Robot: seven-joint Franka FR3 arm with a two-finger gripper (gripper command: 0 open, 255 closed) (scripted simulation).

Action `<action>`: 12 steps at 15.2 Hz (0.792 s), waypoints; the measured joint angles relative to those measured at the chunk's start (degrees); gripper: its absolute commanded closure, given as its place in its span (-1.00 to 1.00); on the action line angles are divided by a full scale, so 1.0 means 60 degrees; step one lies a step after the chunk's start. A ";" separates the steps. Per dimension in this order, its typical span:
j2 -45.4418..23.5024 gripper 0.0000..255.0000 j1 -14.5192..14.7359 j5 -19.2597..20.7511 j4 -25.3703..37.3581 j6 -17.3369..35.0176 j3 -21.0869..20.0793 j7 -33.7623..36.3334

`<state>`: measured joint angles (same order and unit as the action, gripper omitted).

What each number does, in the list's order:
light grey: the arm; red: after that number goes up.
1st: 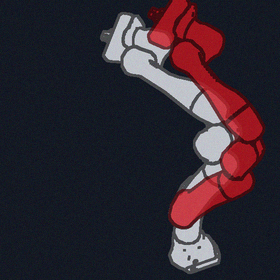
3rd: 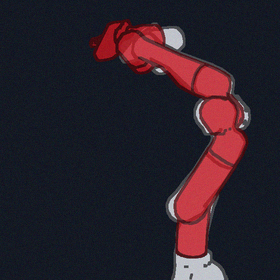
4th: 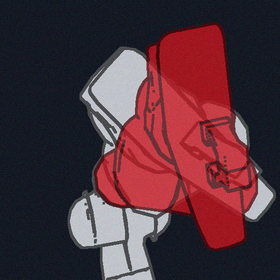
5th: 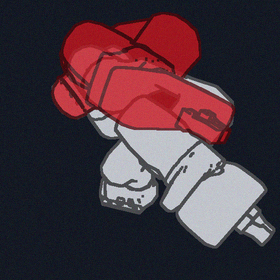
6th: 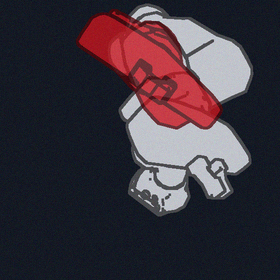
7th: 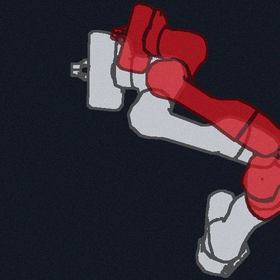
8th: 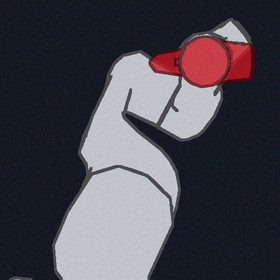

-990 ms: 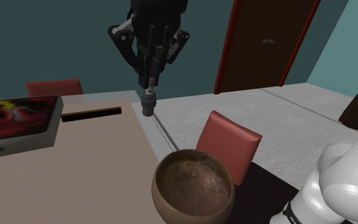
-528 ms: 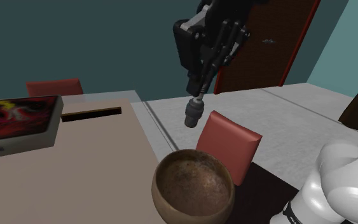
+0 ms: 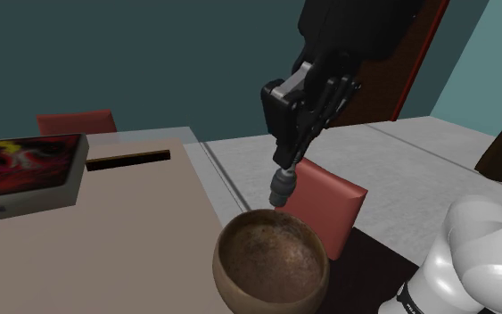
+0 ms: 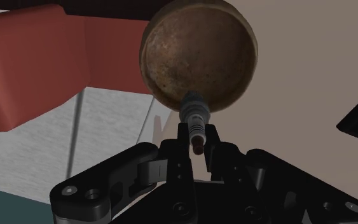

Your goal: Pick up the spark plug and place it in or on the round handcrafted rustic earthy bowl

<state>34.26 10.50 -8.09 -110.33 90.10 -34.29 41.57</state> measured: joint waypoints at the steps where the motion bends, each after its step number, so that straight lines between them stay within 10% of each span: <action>1: 0.0043 1.00 0.0020 -0.0023 -0.0138 0.0098 -0.0008 0.0004; 12: 0.0498 1.00 0.0252 -0.0295 -0.1884 0.1408 -0.0135 0.0016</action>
<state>37.25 12.01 -9.86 -121.63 98.55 -35.10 41.66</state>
